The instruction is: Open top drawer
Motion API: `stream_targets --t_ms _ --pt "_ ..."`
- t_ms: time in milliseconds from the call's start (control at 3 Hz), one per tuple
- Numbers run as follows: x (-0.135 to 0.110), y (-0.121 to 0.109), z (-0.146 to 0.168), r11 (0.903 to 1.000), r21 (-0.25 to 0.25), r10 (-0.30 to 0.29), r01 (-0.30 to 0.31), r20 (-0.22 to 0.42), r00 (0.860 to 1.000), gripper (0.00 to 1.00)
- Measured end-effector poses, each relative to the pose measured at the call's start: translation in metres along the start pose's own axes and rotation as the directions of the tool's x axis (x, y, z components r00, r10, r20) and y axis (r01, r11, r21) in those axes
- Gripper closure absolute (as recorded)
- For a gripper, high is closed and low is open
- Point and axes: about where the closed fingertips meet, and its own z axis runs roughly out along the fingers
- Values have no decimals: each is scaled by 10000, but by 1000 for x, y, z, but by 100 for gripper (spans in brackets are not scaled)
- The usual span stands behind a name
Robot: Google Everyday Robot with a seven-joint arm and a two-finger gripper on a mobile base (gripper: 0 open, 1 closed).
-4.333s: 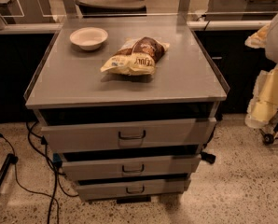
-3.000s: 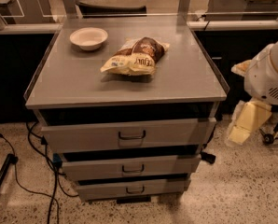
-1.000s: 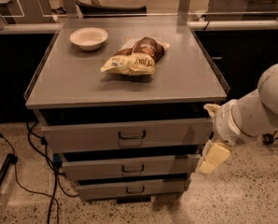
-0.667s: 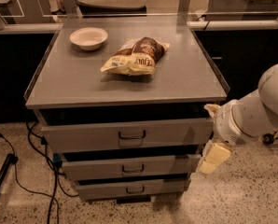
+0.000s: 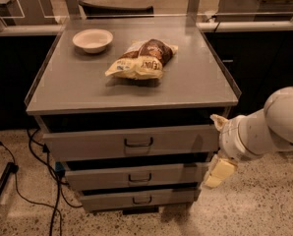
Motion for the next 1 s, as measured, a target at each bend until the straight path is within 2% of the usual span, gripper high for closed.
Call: stream_targets --t_ms 333,1000 --pt "-1 -2 24 9997 130 -220 216 287 9993 0" --pt "3 -12 64 9999 73 -153 149 572 9982 0"
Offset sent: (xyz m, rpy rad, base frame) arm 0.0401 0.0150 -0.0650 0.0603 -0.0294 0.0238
